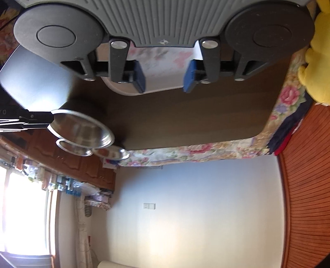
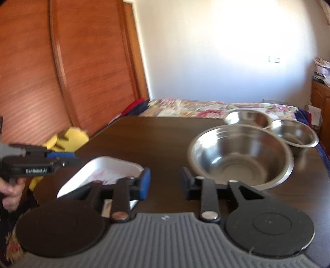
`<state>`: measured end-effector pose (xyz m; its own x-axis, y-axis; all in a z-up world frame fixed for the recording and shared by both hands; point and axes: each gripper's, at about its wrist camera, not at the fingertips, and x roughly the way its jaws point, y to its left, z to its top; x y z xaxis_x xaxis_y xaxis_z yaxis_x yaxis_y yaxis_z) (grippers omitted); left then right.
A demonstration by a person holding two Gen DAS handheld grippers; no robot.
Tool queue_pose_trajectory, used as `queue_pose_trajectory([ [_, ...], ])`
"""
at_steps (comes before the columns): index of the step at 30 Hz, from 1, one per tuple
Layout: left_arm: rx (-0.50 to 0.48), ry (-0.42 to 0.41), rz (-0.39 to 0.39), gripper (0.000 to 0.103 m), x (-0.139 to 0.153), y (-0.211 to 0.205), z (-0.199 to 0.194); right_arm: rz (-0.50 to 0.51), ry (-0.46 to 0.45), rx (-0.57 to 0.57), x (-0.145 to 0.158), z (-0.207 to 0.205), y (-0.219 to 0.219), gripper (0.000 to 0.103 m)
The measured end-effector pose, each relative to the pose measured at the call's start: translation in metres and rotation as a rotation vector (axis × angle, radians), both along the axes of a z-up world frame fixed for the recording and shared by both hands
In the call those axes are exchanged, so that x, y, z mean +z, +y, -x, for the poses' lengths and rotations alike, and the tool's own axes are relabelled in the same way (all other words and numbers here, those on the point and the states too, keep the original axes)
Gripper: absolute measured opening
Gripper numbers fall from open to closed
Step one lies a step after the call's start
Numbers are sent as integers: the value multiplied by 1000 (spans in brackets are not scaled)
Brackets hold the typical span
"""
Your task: Organize plates and bowls
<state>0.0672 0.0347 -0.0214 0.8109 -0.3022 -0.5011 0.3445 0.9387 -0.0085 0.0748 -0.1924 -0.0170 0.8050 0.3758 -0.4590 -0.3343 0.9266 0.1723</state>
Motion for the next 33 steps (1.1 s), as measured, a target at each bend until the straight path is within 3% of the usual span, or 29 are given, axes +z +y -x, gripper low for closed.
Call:
queue_pose_trajectory([
  [1, -11, -5, 6, 62, 1, -7, -1, 2, -5, -16, 1, 1, -7, 39],
  [3, -34, -15, 17, 68, 2, -20, -4, 11, -17, -52, 1, 3, -20, 40],
  [7, -78, -23, 32, 76, 4, -48, -13, 26, -33, -119, 1, 4, -46, 42],
  [14, -110, -12, 38, 78, 0, -86, -36, 40, -18, -208, -10, -14, -83, 46],
  [17, -119, -8, 32, 78, 0, -100, -45, 40, -10, -235, -16, -24, -95, 52],
  [25, -119, 32, 24, 77, -4, -125, -71, 35, 20, -242, -29, -56, -115, 52],
  [33, -123, 92, 9, 56, -17, -137, -89, -31, 47, -185, -36, -72, -119, 51],
])
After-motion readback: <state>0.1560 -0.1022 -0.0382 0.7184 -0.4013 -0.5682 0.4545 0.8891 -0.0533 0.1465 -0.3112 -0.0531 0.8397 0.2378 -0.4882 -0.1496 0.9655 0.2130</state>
